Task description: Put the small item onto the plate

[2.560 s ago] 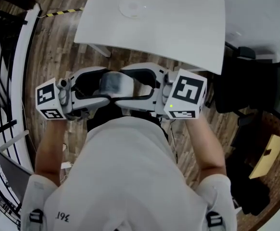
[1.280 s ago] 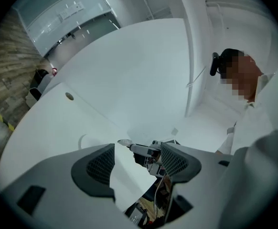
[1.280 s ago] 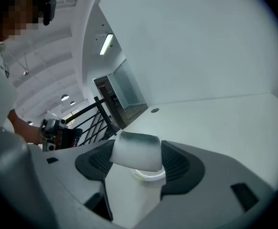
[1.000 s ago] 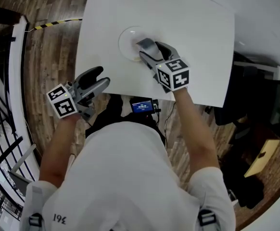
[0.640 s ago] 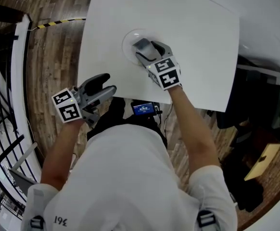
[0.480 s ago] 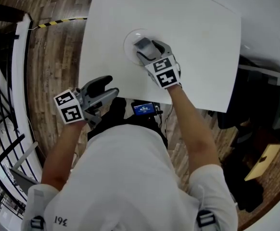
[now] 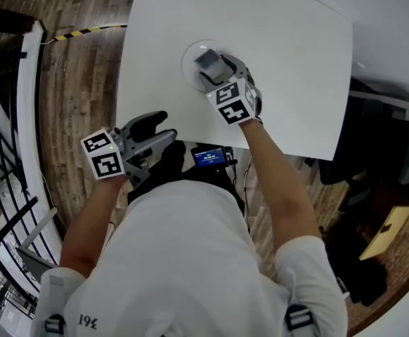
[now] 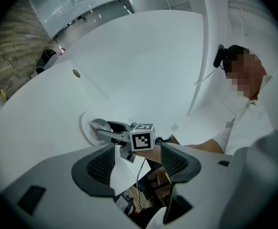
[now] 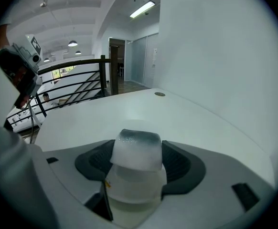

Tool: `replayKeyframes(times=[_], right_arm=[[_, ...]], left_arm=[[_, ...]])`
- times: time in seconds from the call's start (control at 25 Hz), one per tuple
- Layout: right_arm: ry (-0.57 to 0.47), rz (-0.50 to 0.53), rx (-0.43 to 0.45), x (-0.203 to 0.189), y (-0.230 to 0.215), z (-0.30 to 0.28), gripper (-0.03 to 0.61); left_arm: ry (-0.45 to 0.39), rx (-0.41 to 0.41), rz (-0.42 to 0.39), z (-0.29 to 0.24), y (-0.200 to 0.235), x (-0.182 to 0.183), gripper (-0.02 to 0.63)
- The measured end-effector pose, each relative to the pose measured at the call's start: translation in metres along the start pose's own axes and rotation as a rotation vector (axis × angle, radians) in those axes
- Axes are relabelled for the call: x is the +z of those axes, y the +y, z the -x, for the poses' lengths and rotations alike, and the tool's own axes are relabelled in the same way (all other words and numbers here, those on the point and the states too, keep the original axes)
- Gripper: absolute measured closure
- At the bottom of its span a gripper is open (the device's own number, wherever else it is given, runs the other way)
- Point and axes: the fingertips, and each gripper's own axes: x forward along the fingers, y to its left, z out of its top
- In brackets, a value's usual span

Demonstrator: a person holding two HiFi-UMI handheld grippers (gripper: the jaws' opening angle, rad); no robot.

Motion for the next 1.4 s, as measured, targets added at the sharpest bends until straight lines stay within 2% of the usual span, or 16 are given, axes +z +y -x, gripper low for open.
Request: replayKeyframes(times=[0.16, 0.52, 0.8, 1.16, 1.2, 1.28, 1.4], right_arm=[[0.041, 0.021, -0.016, -0.006, 0.001, -0.004, 0.285], [0.072, -0.081, 0.022, -0.014, 0.003, -0.009, 0.285], [0.121, -0.074, 0.014, -0.015, 0.001, -0.006, 0.285], [0.042, -0.158, -0.07, 0.004, -0.008, 0.026, 0.285], [0.036, -0.168, -0.08, 0.005, -0.009, 0.03, 0.285], [0.022, -0.197, -0.097, 0.008, -0.009, 0.038, 0.285], [-0.025, -0.278, -0.119, 0.014, -0.01, 0.056, 0.285]], left_arm=[[0.002, 0.003, 0.003, 0.007, 0.001, 0.0, 0.308], [-0.016, 0.002, 0.01, 0.022, 0.005, 0.003, 0.308], [-0.026, -0.001, 0.019, 0.035, 0.005, 0.007, 0.308], [-0.01, -0.044, -0.006, 0.042, 0.001, 0.012, 0.311], [-0.008, -0.05, -0.01, 0.043, 0.0, 0.013, 0.358], [-0.008, -0.062, -0.017, 0.046, -0.001, 0.015, 0.393], [-0.006, -0.082, -0.035, 0.048, -0.005, 0.019, 0.481]])
